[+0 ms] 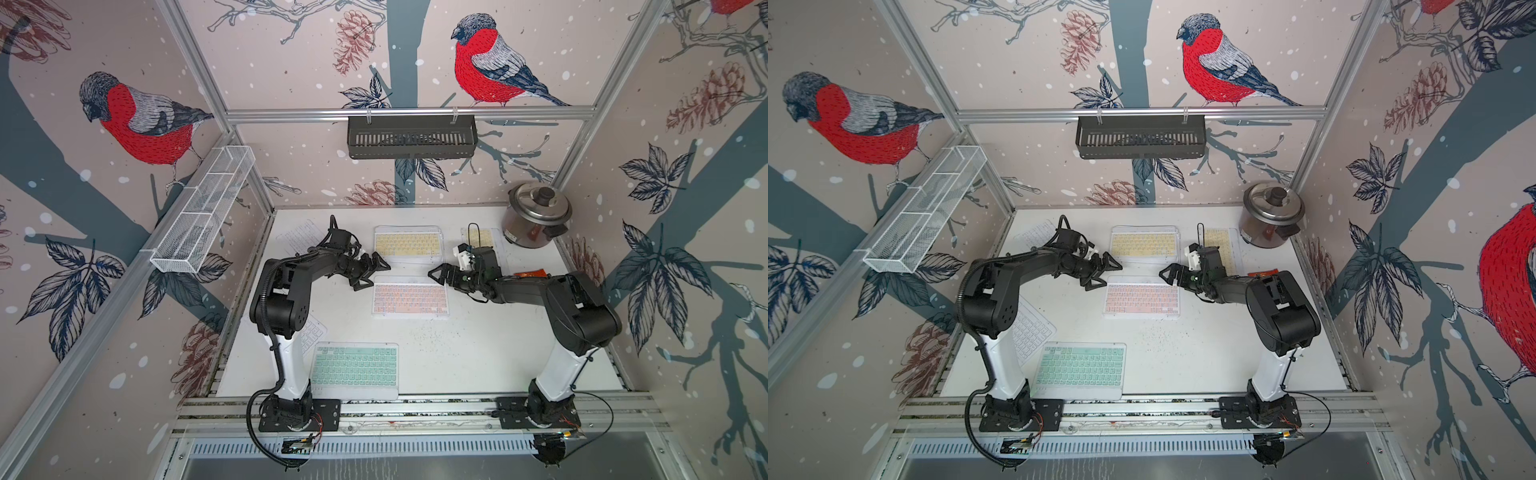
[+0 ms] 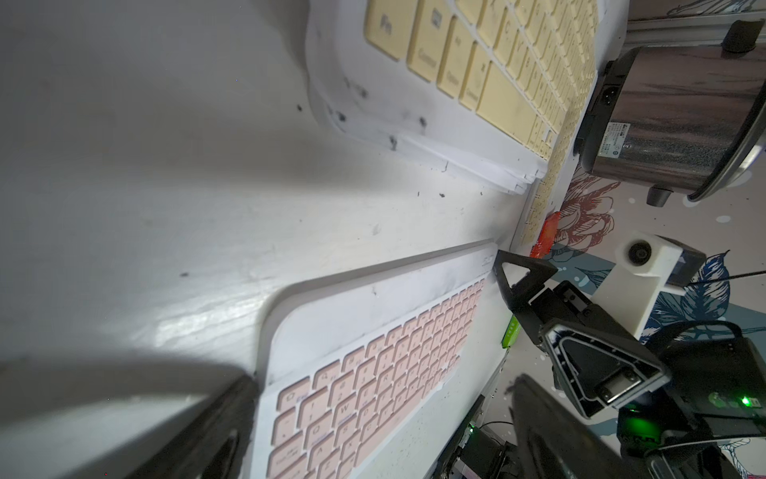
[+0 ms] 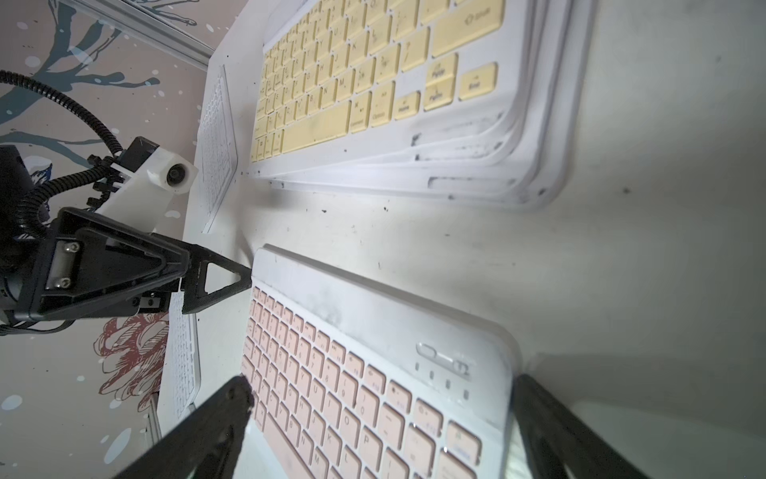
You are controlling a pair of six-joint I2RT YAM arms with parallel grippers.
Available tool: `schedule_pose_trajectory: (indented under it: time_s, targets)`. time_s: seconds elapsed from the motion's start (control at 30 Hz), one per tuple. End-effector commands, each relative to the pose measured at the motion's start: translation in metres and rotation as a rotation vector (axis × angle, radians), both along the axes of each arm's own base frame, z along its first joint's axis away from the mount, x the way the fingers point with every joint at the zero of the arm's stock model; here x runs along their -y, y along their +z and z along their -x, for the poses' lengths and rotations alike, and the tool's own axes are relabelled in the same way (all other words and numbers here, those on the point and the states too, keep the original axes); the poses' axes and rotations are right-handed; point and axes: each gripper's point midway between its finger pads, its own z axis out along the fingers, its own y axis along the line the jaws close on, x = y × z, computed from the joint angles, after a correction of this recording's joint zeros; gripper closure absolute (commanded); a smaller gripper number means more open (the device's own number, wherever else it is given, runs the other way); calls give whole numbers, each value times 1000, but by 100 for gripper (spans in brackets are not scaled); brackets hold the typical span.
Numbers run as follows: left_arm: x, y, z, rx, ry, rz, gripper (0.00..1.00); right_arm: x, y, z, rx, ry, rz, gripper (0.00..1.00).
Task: Stack the numeric keypads
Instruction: Adjust the numeric keypad at the center of the board, then pick up the numeric keypad from the center of the board.
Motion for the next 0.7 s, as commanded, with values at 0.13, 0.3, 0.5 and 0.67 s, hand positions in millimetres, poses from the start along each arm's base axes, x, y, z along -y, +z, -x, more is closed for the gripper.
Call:
schedule_pose_trajectory:
  time_s: [0.13, 0.3, 0.5, 0.67]
  targets:
    - [-22, -32, 16, -78, 35, -146, 4, 7, -37, 32, -181, 2, 18, 0]
    - [-22, -38, 16, -89, 30, -150, 4, 0, -31, 40, -169, 24, -70, 0]
    - [-21, -38, 16, -88, 32, -143, 4, -9, -14, 47, -123, 61, -176, 0]
    - [-16, -40, 19, -93, 33, -126, 4, -18, 4, 51, -72, 108, -240, 0]
